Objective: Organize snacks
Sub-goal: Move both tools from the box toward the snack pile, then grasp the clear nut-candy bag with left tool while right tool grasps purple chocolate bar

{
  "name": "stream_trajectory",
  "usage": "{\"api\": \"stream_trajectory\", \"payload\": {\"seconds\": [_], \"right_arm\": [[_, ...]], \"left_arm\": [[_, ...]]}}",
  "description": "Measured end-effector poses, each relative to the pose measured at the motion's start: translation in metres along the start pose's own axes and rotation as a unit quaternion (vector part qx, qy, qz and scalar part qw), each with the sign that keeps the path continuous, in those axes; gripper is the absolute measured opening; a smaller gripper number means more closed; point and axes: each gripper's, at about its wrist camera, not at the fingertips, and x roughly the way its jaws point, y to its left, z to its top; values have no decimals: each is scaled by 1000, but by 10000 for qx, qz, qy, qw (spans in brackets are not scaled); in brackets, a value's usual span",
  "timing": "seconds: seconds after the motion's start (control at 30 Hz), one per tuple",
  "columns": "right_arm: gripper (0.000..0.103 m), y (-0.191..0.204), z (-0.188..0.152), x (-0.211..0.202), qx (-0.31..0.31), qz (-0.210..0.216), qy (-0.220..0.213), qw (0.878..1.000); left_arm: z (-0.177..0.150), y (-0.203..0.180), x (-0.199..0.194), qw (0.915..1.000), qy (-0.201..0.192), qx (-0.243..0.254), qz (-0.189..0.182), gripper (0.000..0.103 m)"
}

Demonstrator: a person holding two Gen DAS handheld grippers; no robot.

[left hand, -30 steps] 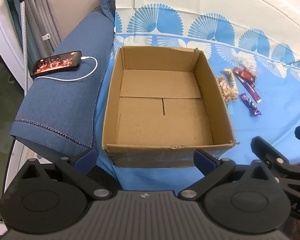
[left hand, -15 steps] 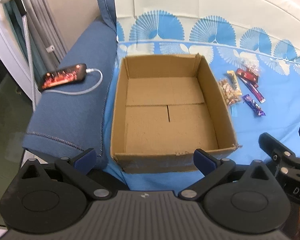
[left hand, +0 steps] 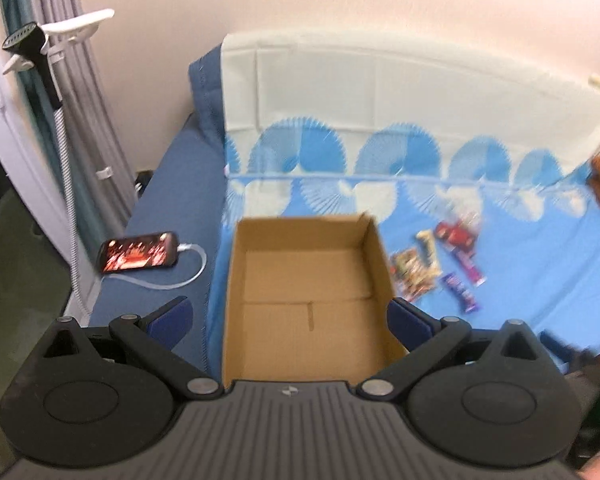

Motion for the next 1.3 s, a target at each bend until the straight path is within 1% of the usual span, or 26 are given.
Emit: {"api": "stream_trajectory", "payload": {"seconds": [0.1,0.27,0.37,0.47,0.57,0.63,0.7,0.77,0.8,0.83,0.9,0.93,0.97,1.07,1.17,1.2,1.23,1.3], "right_arm": [[103,-11,1,12,197,-94,135,9997],[103,-28,3,30,477,-259,282,9981],[103,-41,4,41,660,-324,339,9967],[103,-55,6,52,866,-348,342,9950],[103,-72,8,70,963,-387,338,9940],[103,-86,6,93,1027,-455,416,9928],[103,-104,1,124,1077,-540,486,9915],[103,-122,-7,165,1039,-586,647,9907],[103,-130,-12,186,981,-570,743,9908],[103,-138,-18,213,881,-561,922,9902],[103,-147,-27,253,806,-574,1205,9878],[103,-151,-31,274,791,-579,1339,9861],[103,-154,-34,293,801,-651,1438,9842],[103,-157,-37,338,815,-796,1627,9801],[103,-152,-41,375,603,-1023,1755,9773],[103,-149,-44,381,445,-1194,1678,9775],[103,-144,-46,382,215,-1375,1473,9793],[103,-148,-48,378,152,-1651,1233,9784]], "left_arm": [[13,-3,-10,9997,-73,-142,-200,103],[33,-7,-20,9986,-302,-303,-305,103],[41,-11,-23,9981,-375,-289,-386,103],[49,-16,-18,9978,-377,-296,-458,103],[59,-24,0,9975,-288,-396,-504,103],[67,-38,22,9979,-141,-352,-523,103],[76,-57,51,9982,156,-243,-526,103],[83,-80,84,9980,426,-47,-469,103],[86,-93,102,9970,658,36,-416,103],[88,-105,119,9953,822,129,-487,103],[90,-130,154,9904,1216,345,-564,103],[89,-141,170,9878,1352,422,-655,103],[90,-154,187,9845,1482,529,-773,103],[90,-193,241,9736,1894,868,-935,103],[88,-232,304,9642,2275,1136,-753,103],[87,-242,325,9612,2368,1207,-735,103],[84,-253,347,9590,2441,1253,-715,103],[77,-268,386,9557,2577,1268,-648,103]]}}
